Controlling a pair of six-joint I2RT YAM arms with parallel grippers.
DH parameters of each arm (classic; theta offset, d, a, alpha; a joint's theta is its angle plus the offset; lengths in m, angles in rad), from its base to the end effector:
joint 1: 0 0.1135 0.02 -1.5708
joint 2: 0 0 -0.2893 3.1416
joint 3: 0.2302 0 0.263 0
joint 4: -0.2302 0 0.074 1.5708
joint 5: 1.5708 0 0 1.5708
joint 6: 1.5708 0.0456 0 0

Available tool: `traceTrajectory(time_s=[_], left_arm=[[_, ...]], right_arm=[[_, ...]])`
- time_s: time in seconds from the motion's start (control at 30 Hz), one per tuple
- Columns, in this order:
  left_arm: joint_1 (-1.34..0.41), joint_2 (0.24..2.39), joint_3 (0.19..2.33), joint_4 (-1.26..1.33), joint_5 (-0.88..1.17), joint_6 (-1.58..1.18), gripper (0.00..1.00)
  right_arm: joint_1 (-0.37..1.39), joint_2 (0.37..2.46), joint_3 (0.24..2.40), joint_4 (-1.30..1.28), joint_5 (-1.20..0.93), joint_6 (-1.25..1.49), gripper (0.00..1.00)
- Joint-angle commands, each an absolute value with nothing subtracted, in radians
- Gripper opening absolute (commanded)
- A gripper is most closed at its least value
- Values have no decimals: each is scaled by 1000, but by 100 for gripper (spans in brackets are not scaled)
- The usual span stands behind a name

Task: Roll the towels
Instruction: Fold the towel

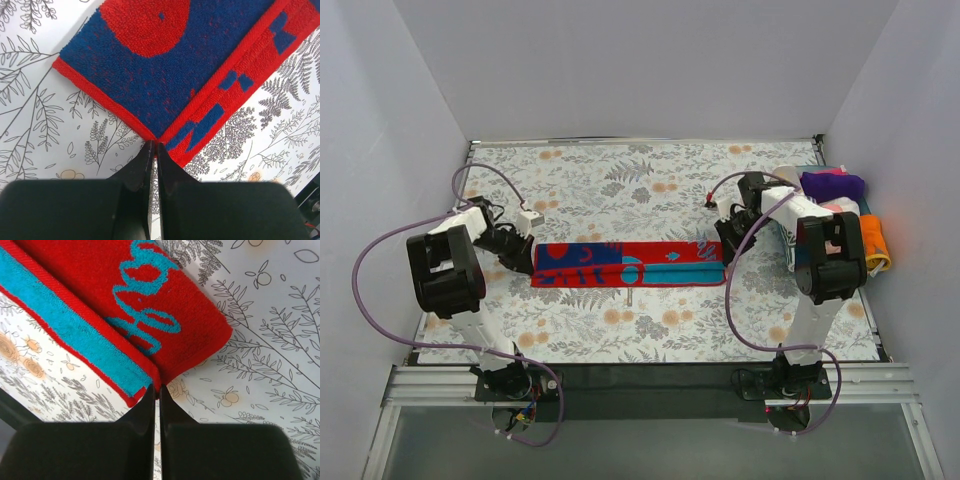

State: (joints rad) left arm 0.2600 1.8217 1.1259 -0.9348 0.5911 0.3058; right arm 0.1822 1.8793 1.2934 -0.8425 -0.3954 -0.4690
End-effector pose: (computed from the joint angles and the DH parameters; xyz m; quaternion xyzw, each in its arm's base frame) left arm 0.3159 0.0577 0.1640 0.0132 0.9562 -0.2876 0.0538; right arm 0.3615 0.0845 0.1826 -0.3261 0.9222 0.1839 0.0970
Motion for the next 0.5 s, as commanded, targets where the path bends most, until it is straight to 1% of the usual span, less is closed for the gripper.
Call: traceTrajectory(time_s=[0.0,0.17,0.3,0.47], left_arm=[[268,1802,1108,-861,560,281,0],[270,1806,1117,-856,551,272,0],[268,1801,1189,-893,568,265,0],[270,1783,1278,-971,580,268,0]], right_arm=[[184,1901,1276,-804,-351,-454,1],[186,1917,1276,-788,-315,-449,1],[186,1916,1315,-798,-299,-439,1],[184,1852,1370,-851,-308,-439,1]])
